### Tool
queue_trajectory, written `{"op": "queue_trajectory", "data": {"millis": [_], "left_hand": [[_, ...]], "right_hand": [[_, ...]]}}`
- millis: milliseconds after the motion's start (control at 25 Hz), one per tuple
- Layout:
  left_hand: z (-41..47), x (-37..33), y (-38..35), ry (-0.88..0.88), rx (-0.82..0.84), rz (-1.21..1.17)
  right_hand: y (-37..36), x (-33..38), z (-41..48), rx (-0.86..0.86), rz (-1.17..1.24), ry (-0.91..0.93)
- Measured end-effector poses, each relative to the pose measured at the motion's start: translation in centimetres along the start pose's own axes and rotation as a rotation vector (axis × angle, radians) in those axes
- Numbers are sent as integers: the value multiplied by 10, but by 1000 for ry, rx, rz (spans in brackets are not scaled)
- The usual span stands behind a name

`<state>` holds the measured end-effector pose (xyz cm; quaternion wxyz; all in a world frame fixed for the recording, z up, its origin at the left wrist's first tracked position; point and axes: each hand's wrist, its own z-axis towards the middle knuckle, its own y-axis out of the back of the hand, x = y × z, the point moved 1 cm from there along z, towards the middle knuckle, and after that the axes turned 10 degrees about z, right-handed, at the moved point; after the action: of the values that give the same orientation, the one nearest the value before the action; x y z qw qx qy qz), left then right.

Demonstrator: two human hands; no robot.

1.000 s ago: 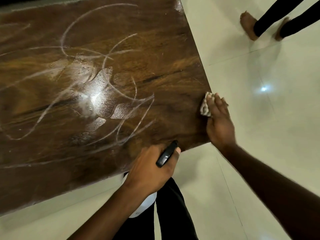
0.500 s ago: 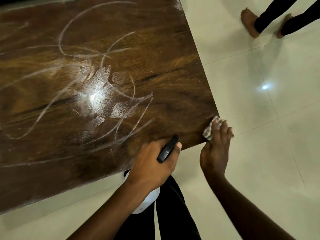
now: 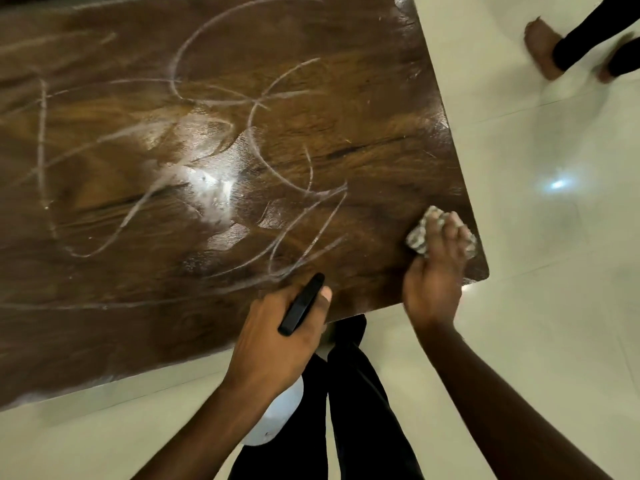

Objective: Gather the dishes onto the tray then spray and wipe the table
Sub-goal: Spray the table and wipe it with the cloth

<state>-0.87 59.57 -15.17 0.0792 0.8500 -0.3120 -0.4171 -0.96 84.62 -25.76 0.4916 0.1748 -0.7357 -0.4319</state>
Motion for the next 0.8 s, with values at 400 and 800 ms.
{"op": "queue_trajectory", "data": {"millis": [400,800], "left_hand": [[-20,19,25,-18,-19,-35],[22,-11,49,-8,-173,-49]], "right_hand": [[-36,68,3,500,-126,797],[-51,75,-62,827,-159,1140]]}}
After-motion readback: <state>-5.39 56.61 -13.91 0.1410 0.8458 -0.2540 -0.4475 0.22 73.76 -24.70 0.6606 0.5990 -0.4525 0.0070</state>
